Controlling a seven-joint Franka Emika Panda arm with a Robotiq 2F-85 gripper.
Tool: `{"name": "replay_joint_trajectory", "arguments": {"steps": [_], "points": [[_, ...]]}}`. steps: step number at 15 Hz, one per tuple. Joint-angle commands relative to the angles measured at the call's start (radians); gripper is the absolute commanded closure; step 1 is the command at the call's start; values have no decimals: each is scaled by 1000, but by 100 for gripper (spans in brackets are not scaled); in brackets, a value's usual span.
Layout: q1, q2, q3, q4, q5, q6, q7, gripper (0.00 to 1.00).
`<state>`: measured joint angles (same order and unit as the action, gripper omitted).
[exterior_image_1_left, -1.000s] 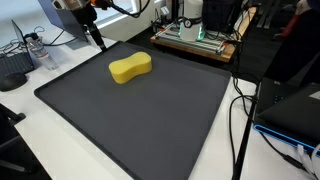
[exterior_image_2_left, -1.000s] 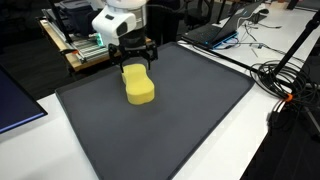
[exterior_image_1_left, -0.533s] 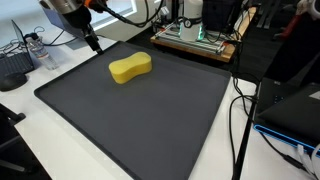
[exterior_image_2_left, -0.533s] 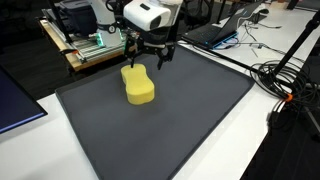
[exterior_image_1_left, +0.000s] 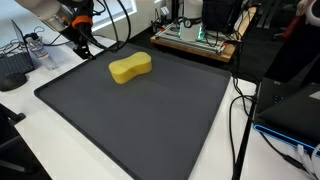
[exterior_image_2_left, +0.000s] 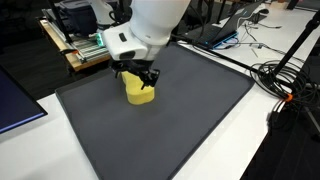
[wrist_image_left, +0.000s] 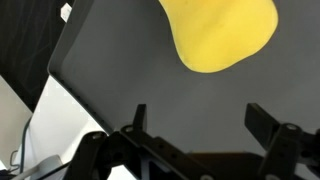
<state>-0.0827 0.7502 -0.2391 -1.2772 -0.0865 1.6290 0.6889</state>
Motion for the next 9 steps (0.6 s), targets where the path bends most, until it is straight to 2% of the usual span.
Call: {"name": "replay_joint_trajectory", "arguments": {"steps": [1,5,7,9], "points": [[-3,110,-12,211,29,-186,168,0],[21,166,5,356,59,-376,411,0],[37,190,15,406,77,-433,543,0],[80,199,15,421,63,-417,592,0]]}}
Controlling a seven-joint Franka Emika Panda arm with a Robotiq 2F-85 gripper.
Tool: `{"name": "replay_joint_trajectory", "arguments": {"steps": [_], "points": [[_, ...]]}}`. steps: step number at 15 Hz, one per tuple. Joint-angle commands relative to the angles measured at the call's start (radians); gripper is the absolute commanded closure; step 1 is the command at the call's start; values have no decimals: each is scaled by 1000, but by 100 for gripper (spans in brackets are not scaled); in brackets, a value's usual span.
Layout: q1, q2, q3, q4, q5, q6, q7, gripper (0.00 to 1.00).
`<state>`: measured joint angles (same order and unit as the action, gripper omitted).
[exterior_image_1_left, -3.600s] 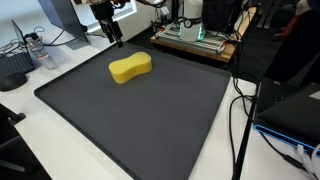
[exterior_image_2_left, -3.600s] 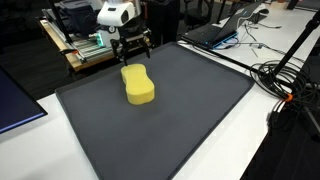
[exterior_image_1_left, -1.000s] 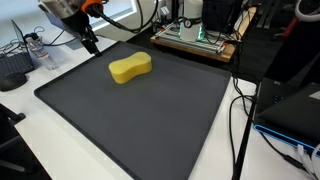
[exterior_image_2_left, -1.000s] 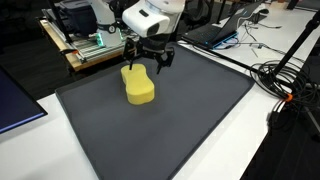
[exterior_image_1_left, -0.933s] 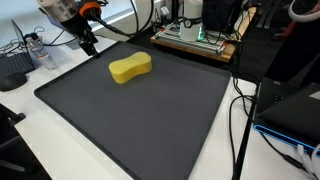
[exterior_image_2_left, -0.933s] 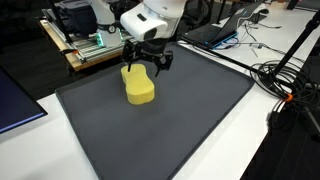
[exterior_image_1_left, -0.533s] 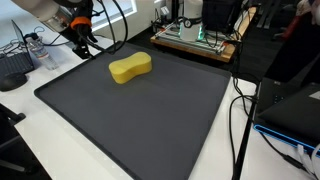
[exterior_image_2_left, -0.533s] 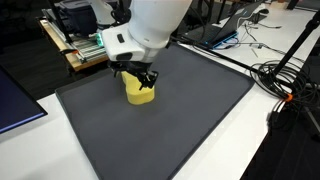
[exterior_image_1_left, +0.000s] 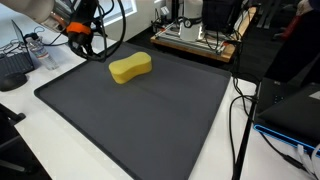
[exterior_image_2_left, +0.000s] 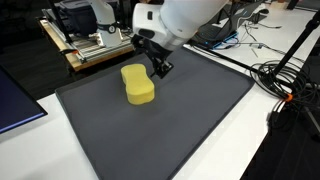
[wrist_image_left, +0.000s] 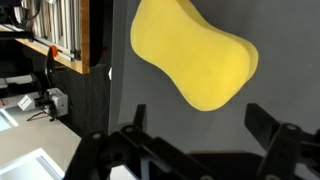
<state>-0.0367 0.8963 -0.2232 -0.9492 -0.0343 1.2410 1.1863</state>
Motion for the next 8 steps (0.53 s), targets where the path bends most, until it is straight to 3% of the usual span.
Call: {"name": "replay_joint_trajectory", "arguments": {"steps": [1,8], "points": [[55,60,-1,101,-9,-18,119,0],[262,32,-10,2,-234,129,57,0]]}}
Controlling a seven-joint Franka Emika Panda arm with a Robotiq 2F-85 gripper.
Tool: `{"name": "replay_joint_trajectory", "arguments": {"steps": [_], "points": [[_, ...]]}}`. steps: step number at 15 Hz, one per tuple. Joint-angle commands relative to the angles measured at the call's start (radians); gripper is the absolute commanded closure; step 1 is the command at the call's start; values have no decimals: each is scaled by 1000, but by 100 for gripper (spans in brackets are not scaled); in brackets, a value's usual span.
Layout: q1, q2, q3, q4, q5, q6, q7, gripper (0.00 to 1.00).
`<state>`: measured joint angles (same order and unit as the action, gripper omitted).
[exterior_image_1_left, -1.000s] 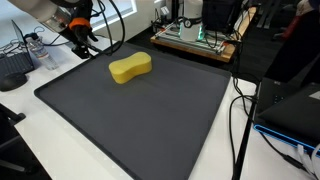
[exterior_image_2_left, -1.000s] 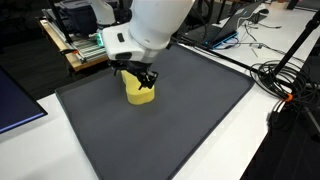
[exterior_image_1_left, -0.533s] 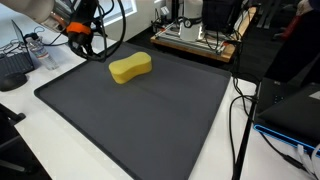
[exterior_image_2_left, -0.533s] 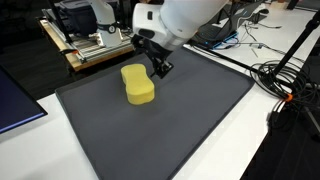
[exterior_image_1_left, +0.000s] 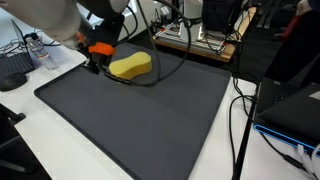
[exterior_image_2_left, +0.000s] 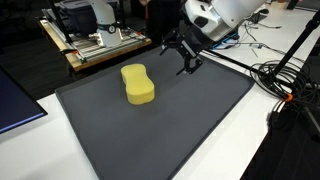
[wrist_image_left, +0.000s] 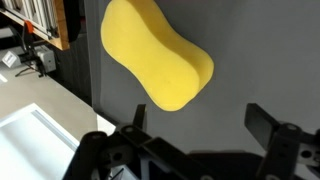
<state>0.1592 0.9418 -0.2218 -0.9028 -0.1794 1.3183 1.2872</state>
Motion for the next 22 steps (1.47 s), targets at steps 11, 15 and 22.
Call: {"name": "replay_joint_trajectory", "arguments": {"steps": [11,15,22], "points": [[133,-190,52,-475,-309,378,-428,0],[139,-302,77,-651,-338,409,-491,0],[126,-517,149,-970,-356,454,-480,0]]}}
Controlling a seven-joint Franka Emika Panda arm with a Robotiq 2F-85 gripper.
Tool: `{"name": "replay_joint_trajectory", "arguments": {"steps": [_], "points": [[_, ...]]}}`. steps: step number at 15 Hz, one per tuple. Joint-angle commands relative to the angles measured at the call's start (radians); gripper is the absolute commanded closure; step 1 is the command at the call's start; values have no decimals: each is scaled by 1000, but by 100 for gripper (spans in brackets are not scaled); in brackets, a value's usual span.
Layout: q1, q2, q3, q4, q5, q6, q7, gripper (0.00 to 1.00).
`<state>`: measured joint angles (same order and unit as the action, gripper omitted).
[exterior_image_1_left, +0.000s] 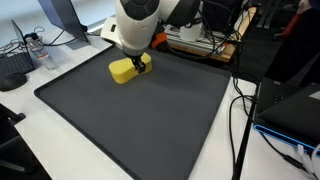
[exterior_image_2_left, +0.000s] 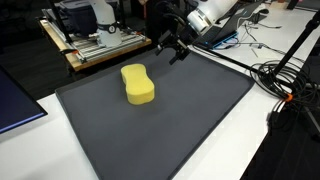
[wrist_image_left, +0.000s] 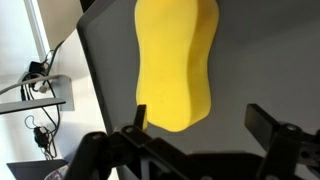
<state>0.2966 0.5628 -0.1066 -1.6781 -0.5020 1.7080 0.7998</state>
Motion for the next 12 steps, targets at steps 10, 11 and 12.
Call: {"name": "replay_joint_trajectory", "arguments": {"steps": [10,11,12], "points": [[-53,-461,107,-688,-94,307,12,0],[-64,-502,115,-744,-106,359,3,0],[-73,-537,121,-791,-122,399,-4,0]]}}
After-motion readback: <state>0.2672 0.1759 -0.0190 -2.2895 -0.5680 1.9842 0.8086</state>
